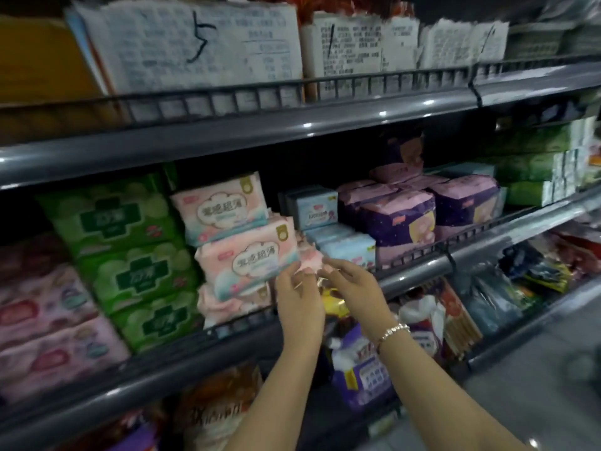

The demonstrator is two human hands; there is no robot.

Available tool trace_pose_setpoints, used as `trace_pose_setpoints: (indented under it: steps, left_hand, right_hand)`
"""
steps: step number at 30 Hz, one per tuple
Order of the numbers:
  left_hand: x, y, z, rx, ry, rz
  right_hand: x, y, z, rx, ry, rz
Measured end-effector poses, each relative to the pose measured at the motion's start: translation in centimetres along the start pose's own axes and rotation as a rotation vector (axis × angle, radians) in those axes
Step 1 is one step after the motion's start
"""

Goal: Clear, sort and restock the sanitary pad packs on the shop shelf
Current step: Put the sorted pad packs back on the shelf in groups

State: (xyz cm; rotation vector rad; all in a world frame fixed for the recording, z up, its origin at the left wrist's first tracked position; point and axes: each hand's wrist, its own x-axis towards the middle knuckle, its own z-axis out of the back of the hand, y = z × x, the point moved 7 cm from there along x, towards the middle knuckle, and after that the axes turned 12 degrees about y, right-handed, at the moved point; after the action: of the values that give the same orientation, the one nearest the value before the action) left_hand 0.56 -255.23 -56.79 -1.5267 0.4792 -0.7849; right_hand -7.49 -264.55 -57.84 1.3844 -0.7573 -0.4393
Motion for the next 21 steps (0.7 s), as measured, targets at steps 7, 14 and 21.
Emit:
trace_pose_setpoints:
  steps: [7, 14, 21]
  left_hand:
    - [-9.6, 5.2, 9.5, 0.22, -0.005, -0.013]
    - [-18.1, 11.3, 18.2, 0.34, -0.034, 0.071]
    - [-23.7, 20.8, 24.1, 0.665, -0.03, 0.191]
  right_hand:
    - [-9.2, -3.9, -8.5, -0.072, 0.147, -0.028]
    - [-17.2, -9.7, -17.0, -0.178, 0.226, -0.125]
    - [-22.4, -18.3, -22.3, -0.725, 0.368, -0.147]
